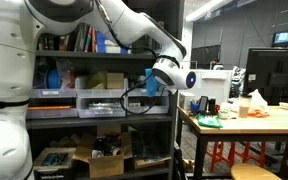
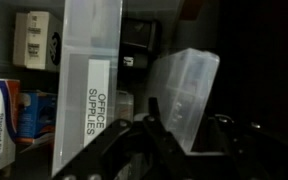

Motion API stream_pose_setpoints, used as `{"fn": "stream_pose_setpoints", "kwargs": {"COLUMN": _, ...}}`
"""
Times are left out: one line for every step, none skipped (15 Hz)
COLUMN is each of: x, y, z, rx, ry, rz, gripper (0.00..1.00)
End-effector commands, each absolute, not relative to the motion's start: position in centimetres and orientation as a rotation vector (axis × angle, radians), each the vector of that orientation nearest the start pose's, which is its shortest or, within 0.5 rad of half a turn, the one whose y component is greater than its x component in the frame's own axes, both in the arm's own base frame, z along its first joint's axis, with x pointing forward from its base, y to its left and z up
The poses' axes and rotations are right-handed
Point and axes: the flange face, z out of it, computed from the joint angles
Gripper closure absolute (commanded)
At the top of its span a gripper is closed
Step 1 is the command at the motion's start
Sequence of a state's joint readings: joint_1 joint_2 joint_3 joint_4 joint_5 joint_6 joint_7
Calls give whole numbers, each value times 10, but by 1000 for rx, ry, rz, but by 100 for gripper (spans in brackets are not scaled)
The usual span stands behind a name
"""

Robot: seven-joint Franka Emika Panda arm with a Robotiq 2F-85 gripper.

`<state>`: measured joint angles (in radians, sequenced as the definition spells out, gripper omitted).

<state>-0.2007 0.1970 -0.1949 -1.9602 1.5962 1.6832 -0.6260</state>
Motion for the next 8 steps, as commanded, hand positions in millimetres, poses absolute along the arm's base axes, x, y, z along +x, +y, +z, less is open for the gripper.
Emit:
{"fn": "stream_pose_setpoints", "kwargs": {"x": 589, "y": -134, "z": 438, "rx": -1613, "ry": 400, "rz": -415, "gripper": 30}}
{"fn": "stream_pose_setpoints", "kwargs": {"x": 589, "y": -135, "z": 438, "rx": -1612, "ry": 403, "rz": -415, "gripper": 23}}
{"fn": "stream_pose_setpoints", "kwargs": {"x": 588, "y": -137, "z": 438, "rx": -1613, "ry": 406, "rz": -416, "gripper": 16}}
{"fn": "stream_pose_setpoints", "kwargs": {"x": 588, "y": -138, "z": 439, "rx": -1613, "ry": 410, "rz": -416, "gripper": 9}}
{"fn": "stream_pose_setpoints", "kwargs": {"x": 587, "y": -139, "z": 439, "rx": -1615, "ry": 414, "rz": -415, "gripper": 3}}
{"fn": "stream_pose_setpoints", "kwargs": {"x": 587, "y": -140, "z": 440, "rx": -1617, "ry": 418, "rz": -414, "gripper": 0}}
{"fn": "stream_pose_setpoints", "kwargs": {"x": 586, "y": -140, "z": 441, "rx": -1626, "ry": 427, "rz": -409, "gripper": 0}}
{"fn": "stream_pose_setpoints", "kwargs": {"x": 585, "y": -140, "z": 442, "rx": -1636, "ry": 438, "rz": -396, "gripper": 0}}
